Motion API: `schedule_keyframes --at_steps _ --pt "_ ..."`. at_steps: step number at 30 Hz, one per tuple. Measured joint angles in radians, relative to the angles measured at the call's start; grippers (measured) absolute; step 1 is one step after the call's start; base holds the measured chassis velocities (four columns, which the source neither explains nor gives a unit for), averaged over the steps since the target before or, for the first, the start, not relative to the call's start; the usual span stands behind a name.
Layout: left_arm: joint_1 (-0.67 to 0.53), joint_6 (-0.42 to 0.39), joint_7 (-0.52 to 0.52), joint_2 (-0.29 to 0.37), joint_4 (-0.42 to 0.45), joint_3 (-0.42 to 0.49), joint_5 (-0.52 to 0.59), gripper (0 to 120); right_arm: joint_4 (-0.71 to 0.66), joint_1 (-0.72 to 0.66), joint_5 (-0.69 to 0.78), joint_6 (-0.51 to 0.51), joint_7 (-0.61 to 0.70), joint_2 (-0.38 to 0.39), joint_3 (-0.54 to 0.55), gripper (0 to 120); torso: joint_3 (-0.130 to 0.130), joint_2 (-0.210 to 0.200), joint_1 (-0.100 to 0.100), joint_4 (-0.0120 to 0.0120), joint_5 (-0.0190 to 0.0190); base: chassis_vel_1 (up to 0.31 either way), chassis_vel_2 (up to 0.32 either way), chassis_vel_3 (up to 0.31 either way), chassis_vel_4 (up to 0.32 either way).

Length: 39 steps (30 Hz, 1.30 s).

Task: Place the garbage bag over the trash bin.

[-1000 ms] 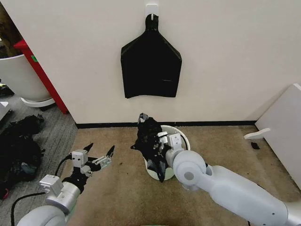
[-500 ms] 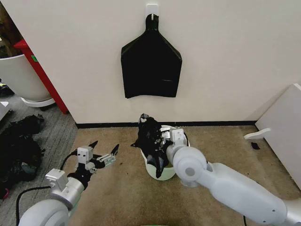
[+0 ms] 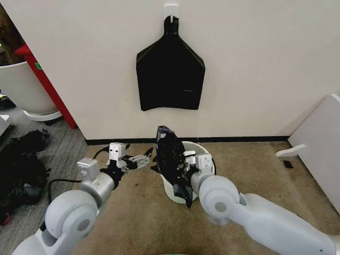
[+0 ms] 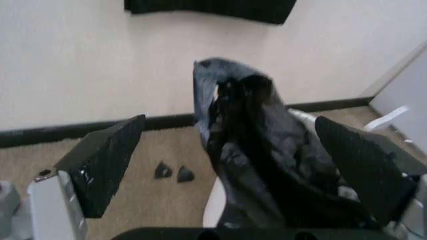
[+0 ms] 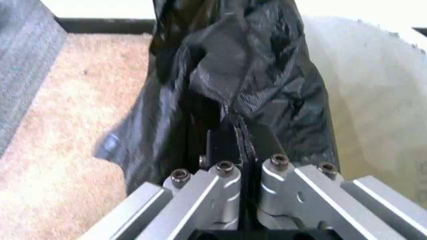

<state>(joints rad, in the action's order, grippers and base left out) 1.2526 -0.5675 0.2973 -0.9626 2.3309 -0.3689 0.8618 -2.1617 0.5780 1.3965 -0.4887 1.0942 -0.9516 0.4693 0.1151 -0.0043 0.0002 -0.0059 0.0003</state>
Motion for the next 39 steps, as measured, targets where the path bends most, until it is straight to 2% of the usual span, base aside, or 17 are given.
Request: schedule_keyframes --at_steps 5,11,23,28,33,39 --pt "-0.041 -0.002 0.011 -0.010 -0.077 0.072 -0.058 100 0.013 -0.040 0.017 0.004 0.011 -0.011 0.001 0 0.000 0.000 0.000 0.0000 -0.0003 0.000 0.000 0.000 0.000" --pt "-0.091 -0.002 0.012 -0.022 -0.123 0.129 -0.075 100 0.008 -0.064 0.041 0.011 0.042 -0.022 0.023 0 0.000 0.000 0.000 0.0000 -0.0002 0.000 0.000 0.000 0.000" --pt "-0.148 -0.035 0.054 -0.026 -0.154 0.177 -0.074 100 0.008 -0.106 0.058 0.018 0.060 -0.059 0.050 0 0.000 0.000 0.000 0.0001 -0.0002 0.000 0.000 0.000 0.000" --pt "-0.159 -0.044 0.072 -0.039 -0.193 0.213 -0.076 100 0.021 -0.126 0.066 0.018 0.064 -0.071 0.051 0 0.000 0.000 0.000 0.0001 -0.0003 0.000 0.000 0.000 0.000" --pt "-0.206 -0.042 0.072 -0.053 -0.229 0.268 -0.085 100 0.017 -0.133 0.077 0.018 0.072 -0.077 0.062 0 0.000 0.000 0.000 0.0000 -0.0003 0.000 0.000 0.000 0.000" --pt "-0.243 -0.042 0.076 -0.062 -0.247 0.278 -0.077 100 0.007 -0.126 0.076 0.015 0.068 -0.064 0.068 0 0.000 0.000 0.000 -0.0002 0.0000 0.000 0.000 0.000 0.000"
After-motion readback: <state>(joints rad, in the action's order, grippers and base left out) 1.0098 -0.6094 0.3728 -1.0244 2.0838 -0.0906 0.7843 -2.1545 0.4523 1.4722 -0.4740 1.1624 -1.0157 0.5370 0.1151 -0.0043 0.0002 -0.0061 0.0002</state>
